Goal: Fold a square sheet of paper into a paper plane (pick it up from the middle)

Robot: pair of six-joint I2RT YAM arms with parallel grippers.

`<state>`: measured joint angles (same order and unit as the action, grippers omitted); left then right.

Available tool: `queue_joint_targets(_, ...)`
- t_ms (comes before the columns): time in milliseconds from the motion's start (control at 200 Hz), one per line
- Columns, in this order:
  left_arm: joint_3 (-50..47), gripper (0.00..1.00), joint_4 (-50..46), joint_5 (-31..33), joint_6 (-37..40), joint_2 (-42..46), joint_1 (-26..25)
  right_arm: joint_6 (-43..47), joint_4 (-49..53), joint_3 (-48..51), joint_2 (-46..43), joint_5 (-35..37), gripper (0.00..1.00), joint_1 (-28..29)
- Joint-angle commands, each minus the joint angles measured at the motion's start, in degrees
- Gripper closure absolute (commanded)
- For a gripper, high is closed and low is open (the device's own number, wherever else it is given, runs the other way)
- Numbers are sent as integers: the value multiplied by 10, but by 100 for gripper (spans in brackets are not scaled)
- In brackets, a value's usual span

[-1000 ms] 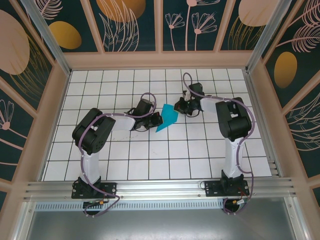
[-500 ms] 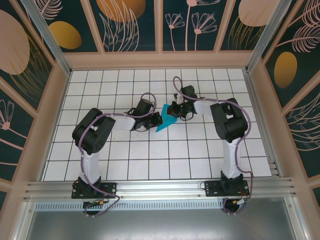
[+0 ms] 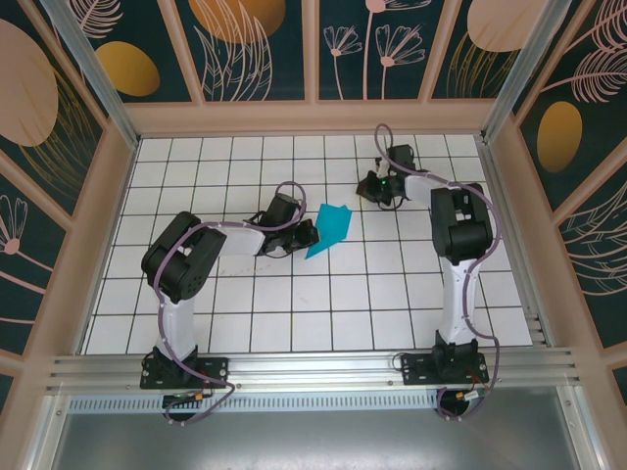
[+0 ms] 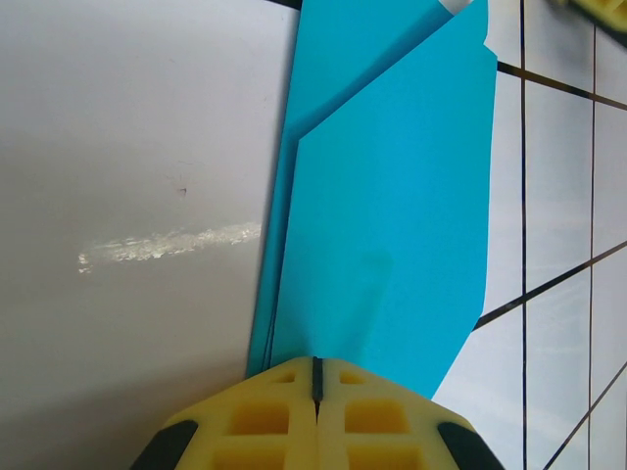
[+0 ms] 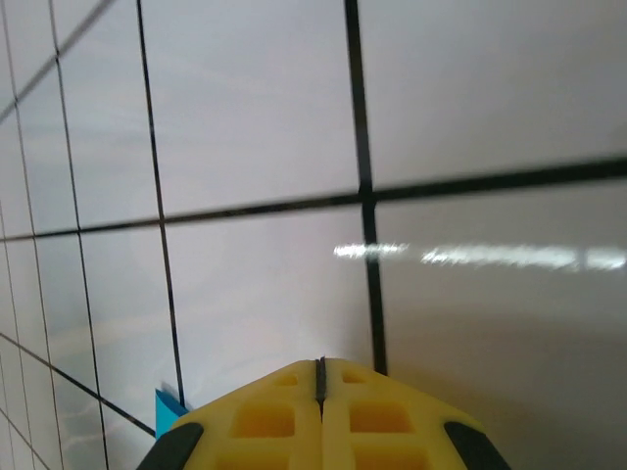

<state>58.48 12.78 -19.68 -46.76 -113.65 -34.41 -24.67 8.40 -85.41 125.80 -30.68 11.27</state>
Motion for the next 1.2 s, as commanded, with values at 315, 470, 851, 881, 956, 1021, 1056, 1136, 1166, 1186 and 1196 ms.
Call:
queue_joint_targets(315, -16, 100, -87, 10, 13, -22, 1, -37, -52, 148, -113, -46, 99, 99)
queue_joint_targets(470, -17, 100, -86, 9, 13, -22, 1, -38, -59, 153, -89, -60, 99, 112)
queue_joint_targets(851, -24, 100, -89, 10, 5, -15, 0, -41, -19, 85, -13, 16, 99, 36)
queue_joint_targets(881, -24, 100, -87, 10, 5, -15, 1, -41, -17, 78, -13, 22, 99, 31)
queue_joint_targets(956, -25, 100, -85, 8, 5, -15, 1, -39, -11, 56, -18, 37, 99, 23)
queue_joint_targets(1021, -24, 100, -84, 7, 6, -16, 1, -38, -5, 37, -22, 38, 99, 22)
queue_joint_targets(1056, -24, 100, -83, 6, 5, -17, 1, -37, -3, 31, -25, 31, 99, 23)
queue_joint_targets(1136, -24, 100, -82, 5, 6, -18, 1, -35, -12, 42, -46, 15, 99, 31)
queue_joint_targets(1166, -24, 100, -80, 5, 6, -18, 1, -33, -17, 53, -57, 6, 99, 35)
queue_joint_targets(1186, -24, 100, -79, 5, 5, -18, 1, -33, -20, 61, -65, 1, 99, 38)
queue_joint_targets(1196, -24, 100, -79, 4, 6, -17, 1, -33, -22, 65, -69, -3, 99, 40)
